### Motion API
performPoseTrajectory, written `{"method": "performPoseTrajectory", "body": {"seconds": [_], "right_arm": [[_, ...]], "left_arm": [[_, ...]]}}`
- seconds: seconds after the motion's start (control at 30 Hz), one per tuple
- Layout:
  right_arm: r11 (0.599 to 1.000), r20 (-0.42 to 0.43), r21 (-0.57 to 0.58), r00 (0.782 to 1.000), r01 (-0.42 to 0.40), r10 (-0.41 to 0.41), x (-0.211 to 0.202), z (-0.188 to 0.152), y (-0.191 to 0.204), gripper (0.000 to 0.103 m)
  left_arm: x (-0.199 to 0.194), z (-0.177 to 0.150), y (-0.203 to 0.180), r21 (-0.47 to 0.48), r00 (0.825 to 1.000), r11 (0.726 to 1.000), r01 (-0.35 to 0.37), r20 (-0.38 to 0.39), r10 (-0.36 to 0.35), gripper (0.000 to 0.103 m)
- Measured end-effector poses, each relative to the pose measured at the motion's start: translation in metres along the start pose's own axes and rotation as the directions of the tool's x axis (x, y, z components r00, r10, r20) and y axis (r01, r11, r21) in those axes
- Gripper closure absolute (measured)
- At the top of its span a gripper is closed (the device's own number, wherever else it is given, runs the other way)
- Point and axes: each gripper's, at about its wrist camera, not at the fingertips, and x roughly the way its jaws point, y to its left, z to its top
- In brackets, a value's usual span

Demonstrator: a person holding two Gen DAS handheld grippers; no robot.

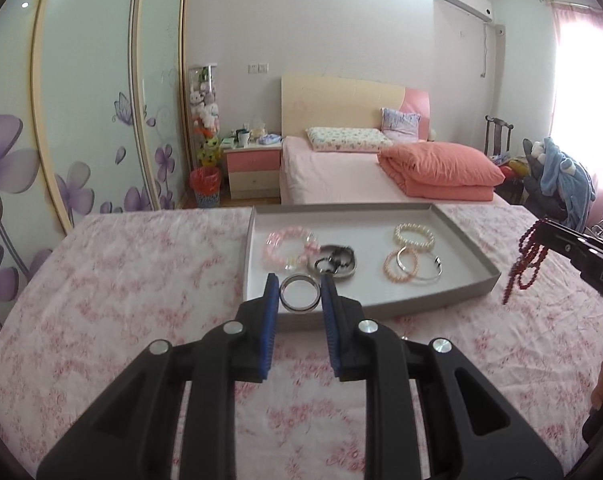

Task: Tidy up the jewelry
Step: 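Carry the ring and necklace into the grey tray, open both tools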

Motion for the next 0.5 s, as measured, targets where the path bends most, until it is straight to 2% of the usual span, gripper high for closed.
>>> {"method": "performPoseTrajectory", "body": {"seconds": [0.5], "right_arm": [[1.000,0.162,0.006,0.987,-0.014,0.013,-0.009,0.038,0.008,0.094]], "left_arm": [[0.002,0.036,-0.014,0.018,0.995,1.000,0.008,0.095,-0.009,0.081]]}}
